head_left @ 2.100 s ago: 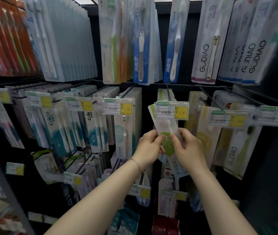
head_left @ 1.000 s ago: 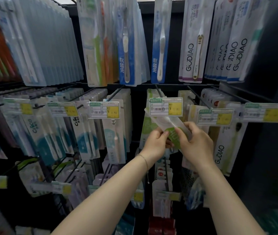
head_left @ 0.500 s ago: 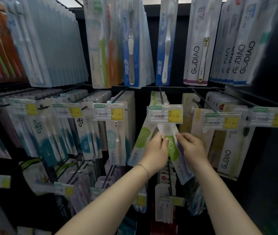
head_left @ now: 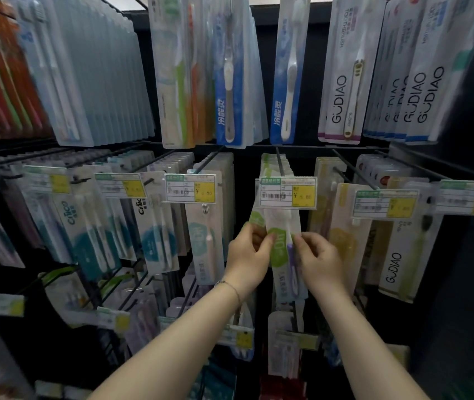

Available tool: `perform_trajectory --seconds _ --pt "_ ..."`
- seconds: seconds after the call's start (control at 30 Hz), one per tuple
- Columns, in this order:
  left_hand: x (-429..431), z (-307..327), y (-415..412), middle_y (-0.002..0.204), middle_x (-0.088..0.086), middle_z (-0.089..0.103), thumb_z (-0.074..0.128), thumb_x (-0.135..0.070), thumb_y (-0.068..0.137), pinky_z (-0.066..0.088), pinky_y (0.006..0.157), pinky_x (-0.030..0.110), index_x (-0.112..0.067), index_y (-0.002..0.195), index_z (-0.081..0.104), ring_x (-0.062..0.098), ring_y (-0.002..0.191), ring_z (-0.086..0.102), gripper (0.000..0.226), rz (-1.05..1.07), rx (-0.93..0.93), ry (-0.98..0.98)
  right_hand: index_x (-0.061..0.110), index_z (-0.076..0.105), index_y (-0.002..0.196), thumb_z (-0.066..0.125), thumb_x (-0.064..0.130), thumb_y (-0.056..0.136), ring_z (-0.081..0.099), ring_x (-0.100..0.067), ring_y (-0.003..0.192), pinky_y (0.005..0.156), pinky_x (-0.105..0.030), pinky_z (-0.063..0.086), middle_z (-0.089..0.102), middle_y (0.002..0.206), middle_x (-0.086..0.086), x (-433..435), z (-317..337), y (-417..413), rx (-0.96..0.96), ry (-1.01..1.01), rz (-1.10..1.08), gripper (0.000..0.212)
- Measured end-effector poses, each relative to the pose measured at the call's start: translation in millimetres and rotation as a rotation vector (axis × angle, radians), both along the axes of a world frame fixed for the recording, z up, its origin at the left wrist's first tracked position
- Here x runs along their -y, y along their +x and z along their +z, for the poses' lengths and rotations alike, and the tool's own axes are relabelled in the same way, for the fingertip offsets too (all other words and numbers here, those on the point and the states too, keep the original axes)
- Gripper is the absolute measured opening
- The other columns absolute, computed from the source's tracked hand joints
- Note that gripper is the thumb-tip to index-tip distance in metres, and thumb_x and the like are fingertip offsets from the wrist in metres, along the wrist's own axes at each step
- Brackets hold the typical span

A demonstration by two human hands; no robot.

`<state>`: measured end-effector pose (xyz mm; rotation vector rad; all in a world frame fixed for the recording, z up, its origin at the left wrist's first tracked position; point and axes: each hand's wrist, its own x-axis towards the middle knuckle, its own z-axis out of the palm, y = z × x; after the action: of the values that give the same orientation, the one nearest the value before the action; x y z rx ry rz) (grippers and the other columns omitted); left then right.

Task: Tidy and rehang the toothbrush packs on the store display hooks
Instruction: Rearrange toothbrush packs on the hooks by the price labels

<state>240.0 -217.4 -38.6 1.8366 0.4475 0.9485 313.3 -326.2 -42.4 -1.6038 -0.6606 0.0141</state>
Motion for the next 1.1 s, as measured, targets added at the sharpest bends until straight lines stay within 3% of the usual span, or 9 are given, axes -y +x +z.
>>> perform_trajectory --seconds 0.1,0.27,0.37,0.43,0.53,0.63,0.8,0.87,1.1 --pt "-3 2 -4 0.075 -0.006 0.056 0.063 -0.018 0.091 0.043 0.059 0.009 -0.014 0.085 0.055 0.001 0.065 0.052 0.011 0.027 -0.021 0.078 0.023 0.062 0.082 0.051 0.019 0.097 0.058 -0.007 0.068 0.06 -0.023 0.044 0.064 0.078 0.003 -3 -1 -7 0.018 0.001 -0.032 0.019" --pt "-11 7 -11 0.076 -0.007 0.056 0.064 -0.016 0.09 0.042 0.059 0.005 -0.013 0.089 0.057 0.002 0.068 0.052 0.007 0.078 -0.061 0.101 0.022 0.061 0.083 0.052 0.019 0.097 0.06 -0.008 0.062 0.063 -0.038 0.054 0.064 0.076 0.0 -10 -7 -20 0.005 -0.021 -0.025 0.017" --pt "-15 7 -17 0.076 -0.008 0.056 0.064 -0.015 0.09 0.042 0.06 0.005 -0.015 0.088 0.056 0.003 0.068 0.052 0.008 0.094 -0.067 0.096 0.025 0.06 0.087 0.053 0.02 0.096 0.063 -0.004 0.067 0.063 -0.031 0.055 0.064 0.079 0.006 -13 -7 -29 -0.001 -0.001 -0.03 0.012" --pt "-18 7 -23 0.076 -0.007 0.056 0.065 -0.016 0.09 0.043 0.06 0.005 -0.015 0.088 0.056 0.001 0.067 0.051 0.009 0.089 -0.064 0.095 0.029 0.056 0.099 0.056 0.023 0.095 0.061 -0.002 0.08 0.063 -0.018 0.05 0.061 0.09 0.012 -15 -8 -34 0.001 0.022 -0.077 0.007" --pt "-25 6 -35 0.079 -0.006 0.058 0.064 -0.016 0.09 0.043 0.062 0.004 -0.015 0.089 0.059 0.0 0.069 0.052 0.005 0.064 -0.063 0.089 0.025 0.046 0.117 0.058 0.025 0.093 0.059 -0.014 0.08 0.065 -0.03 0.05 0.056 0.103 0.004 -20 -14 -39 0.01 0.092 -0.161 0.026" --pt "-38 6 -51 0.08 -0.006 0.061 0.061 -0.018 0.091 0.043 0.062 0.005 -0.015 0.09 0.063 -0.001 0.071 0.055 0.003 0.053 -0.072 0.104 0.025 0.042 0.11 0.057 0.021 0.093 0.054 -0.019 0.066 0.058 -0.033 0.047 0.052 0.097 0.002 -27 -18 -47 0.061 0.157 -0.22 0.023" --pt "-68 6 -80 0.07 -0.012 0.059 0.057 -0.02 0.092 0.042 0.062 0.01 -0.018 0.079 0.061 -0.003 0.065 0.054 0.014 0.069 -0.052 0.133 0.021 0.05 0.096 0.057 0.009 0.091 0.052 -0.005 0.065 0.059 -0.017 0.041 0.053 0.082 0.005 -47 -16 -69 0.289 0.113 -0.222 0.015" --pt "-80 7 -90 0.069 -0.01 0.059 0.055 -0.024 0.093 0.041 0.058 0.01 -0.017 0.08 0.061 -0.002 0.064 0.054 0.016 0.103 -0.087 0.154 0.02 0.053 0.092 0.059 0.008 0.09 0.053 -0.004 0.068 0.061 -0.019 0.041 0.056 0.082 0.002 -59 -13 -77 0.341 0.068 -0.197 0.014" --pt "-121 7 -114 0.083 -0.008 0.062 0.048 -0.023 0.097 0.039 0.061 0.009 -0.02 0.091 0.058 0.003 0.076 0.056 0.012 0.13 -0.193 0.172 0.022 0.058 0.097 0.054 0.015 0.094 0.056 -0.011 0.076 0.066 -0.028 0.045 0.06 0.086 0.002 -93 -8 -94 0.273 -0.004 -0.138 0.008"
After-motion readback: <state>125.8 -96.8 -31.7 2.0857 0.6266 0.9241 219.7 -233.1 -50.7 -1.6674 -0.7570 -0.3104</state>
